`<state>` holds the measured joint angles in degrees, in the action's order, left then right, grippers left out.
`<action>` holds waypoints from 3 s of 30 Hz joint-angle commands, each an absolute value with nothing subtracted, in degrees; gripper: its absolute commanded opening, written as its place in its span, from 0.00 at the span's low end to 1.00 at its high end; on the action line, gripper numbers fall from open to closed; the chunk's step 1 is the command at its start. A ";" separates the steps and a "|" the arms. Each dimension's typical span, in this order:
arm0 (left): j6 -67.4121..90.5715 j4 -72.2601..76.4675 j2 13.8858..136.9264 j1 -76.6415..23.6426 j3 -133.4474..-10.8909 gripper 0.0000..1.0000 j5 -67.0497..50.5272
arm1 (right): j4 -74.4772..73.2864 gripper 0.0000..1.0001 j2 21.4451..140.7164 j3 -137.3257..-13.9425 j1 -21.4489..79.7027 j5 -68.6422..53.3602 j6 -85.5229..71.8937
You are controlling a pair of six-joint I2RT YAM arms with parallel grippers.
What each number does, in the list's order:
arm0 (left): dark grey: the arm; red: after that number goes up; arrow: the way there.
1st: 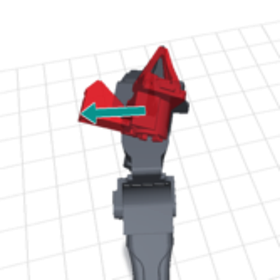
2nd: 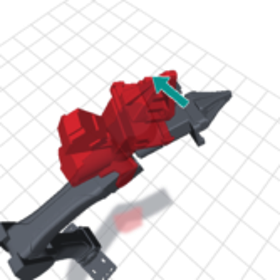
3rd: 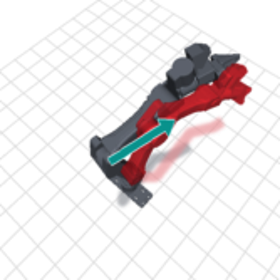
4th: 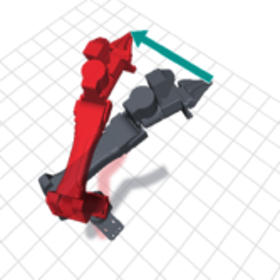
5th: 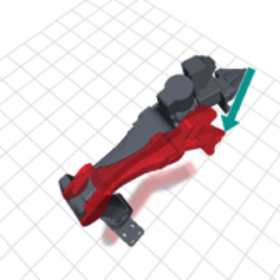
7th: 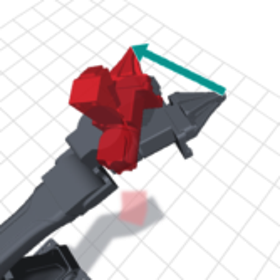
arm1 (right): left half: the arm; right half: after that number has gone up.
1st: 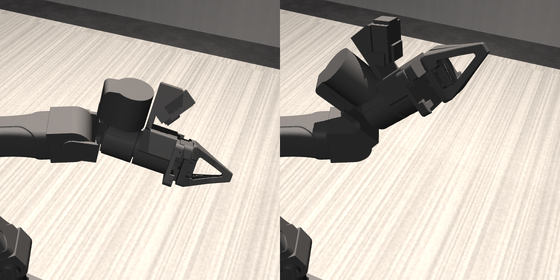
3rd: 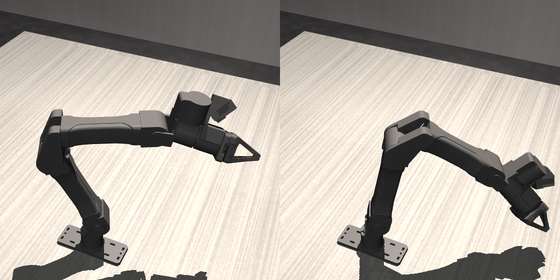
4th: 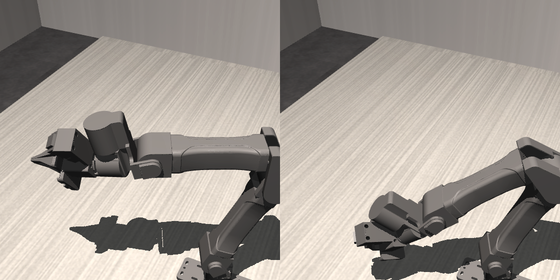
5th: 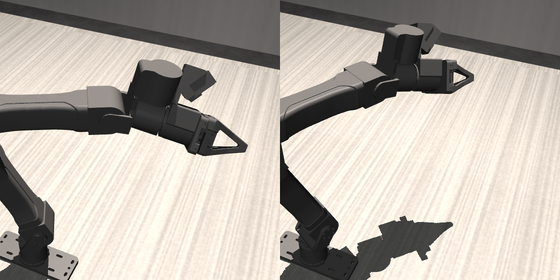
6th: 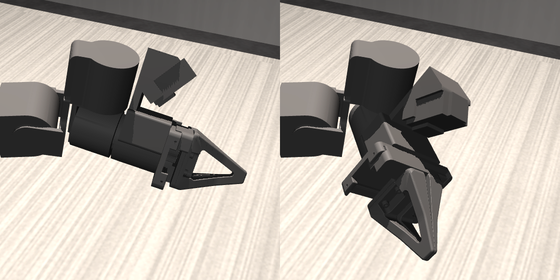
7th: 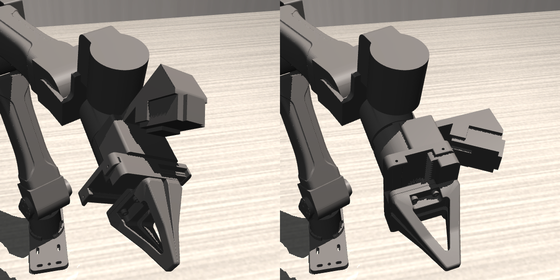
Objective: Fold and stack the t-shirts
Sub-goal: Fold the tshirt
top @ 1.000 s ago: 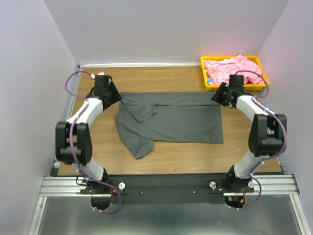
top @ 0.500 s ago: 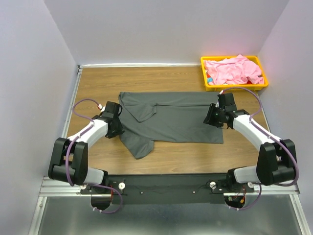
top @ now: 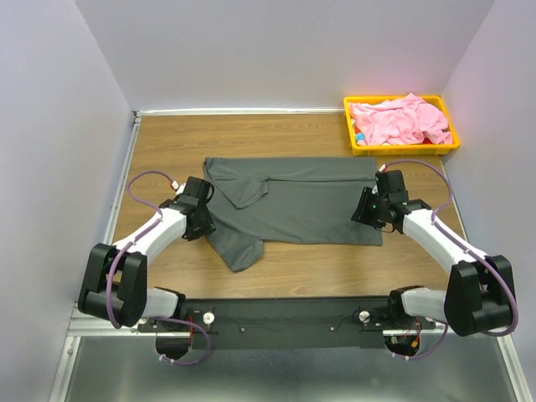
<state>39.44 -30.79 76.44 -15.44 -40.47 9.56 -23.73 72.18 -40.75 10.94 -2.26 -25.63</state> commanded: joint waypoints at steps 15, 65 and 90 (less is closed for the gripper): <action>40.69 -31.82 79.80 -18.37 -39.73 0.38 12.13 | -24.87 0.45 66.71 -36.39 11.25 3.50 -27.94; 35.95 -29.09 77.87 -18.28 -40.43 0.00 9.05 | -34.10 0.08 70.05 -32.52 9.40 19.87 -46.93; 30.06 -36.65 80.15 -13.27 -54.40 0.00 3.87 | -41.22 0.03 81.03 -54.22 9.40 19.59 -35.34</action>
<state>31.44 -36.14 78.28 -14.06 -52.23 5.93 -39.92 77.43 -50.65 9.67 17.52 -39.22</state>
